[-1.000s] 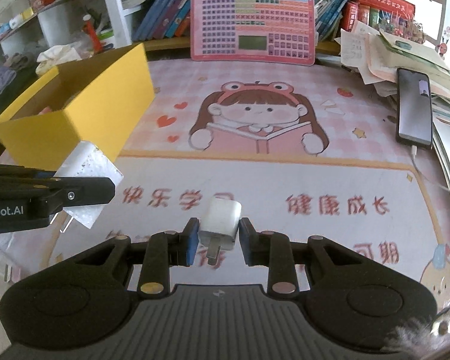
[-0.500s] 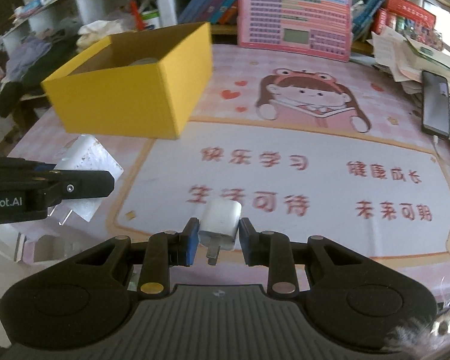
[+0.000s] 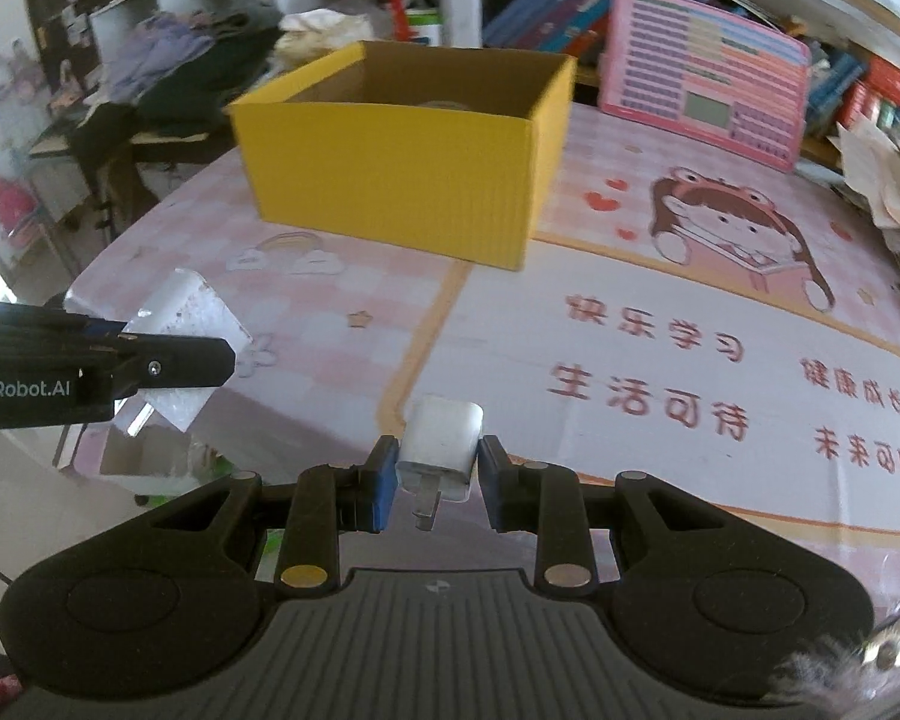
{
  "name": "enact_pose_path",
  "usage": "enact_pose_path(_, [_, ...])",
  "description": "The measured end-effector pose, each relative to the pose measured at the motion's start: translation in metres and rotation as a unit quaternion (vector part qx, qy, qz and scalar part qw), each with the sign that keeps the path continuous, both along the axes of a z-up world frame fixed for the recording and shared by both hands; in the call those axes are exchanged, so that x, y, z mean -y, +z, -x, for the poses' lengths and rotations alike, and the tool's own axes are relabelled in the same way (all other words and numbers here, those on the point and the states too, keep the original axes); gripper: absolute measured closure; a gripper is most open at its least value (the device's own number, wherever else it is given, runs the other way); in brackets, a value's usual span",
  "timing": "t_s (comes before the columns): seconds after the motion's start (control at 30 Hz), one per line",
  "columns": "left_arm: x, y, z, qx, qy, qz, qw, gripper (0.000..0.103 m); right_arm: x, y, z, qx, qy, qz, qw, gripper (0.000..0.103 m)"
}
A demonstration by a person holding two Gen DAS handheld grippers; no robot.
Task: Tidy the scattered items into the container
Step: 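Lift and carry both white plugs with both grippers over the yellow box, then lower both plugs into the box and open both grippers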
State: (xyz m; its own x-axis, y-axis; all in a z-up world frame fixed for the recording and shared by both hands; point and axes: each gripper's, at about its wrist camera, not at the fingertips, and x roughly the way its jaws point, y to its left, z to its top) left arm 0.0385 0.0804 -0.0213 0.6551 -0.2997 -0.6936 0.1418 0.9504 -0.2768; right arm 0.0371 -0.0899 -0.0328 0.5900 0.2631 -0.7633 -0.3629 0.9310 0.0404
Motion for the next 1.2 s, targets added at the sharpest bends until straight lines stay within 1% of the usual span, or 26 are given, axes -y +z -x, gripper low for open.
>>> enact_pose_path(0.17, [-0.020, 0.003, 0.007, 0.007, 0.021, 0.005, 0.9998, 0.078, -0.021, 0.004, 0.002, 0.005, 0.026, 0.006, 1.000, 0.076])
enact_pose_path(0.37, [-0.032, 0.002, 0.008, 0.006, 0.036, 0.004, 0.9993, 0.078, -0.039, 0.005, -0.003, 0.005, 0.056, 0.011, 0.998, 0.076])
enact_pose_path(0.57, [-0.038, -0.004, 0.000, -0.006, 0.052, 0.005, 0.9986, 0.078, -0.057, 0.000, -0.009, -0.002, 0.105, 0.017, 0.994, 0.076])
enact_pose_path(0.77, [-0.040, -0.005, -0.015, -0.012, 0.064, 0.001, 0.9979, 0.078, -0.058, -0.004, -0.029, -0.005, 0.118, 0.006, 0.993, 0.076])
enact_pose_path(0.9, [-0.041, 0.005, -0.031, -0.001, 0.072, 0.001, 0.9974, 0.078, -0.055, 0.002, -0.047, 0.005, 0.123, -0.007, 0.992, 0.076])
enact_pose_path(1.03, [-0.039, 0.021, -0.051, 0.016, 0.077, 0.003, 0.9969, 0.078, -0.051, 0.016, -0.069, 0.026, 0.128, -0.021, 0.991, 0.076])
enact_pose_path(1.2, [-0.032, 0.042, -0.081, 0.045, 0.074, -0.004, 0.9962, 0.078, -0.040, 0.037, -0.101, 0.043, 0.118, -0.051, 0.991, 0.076])
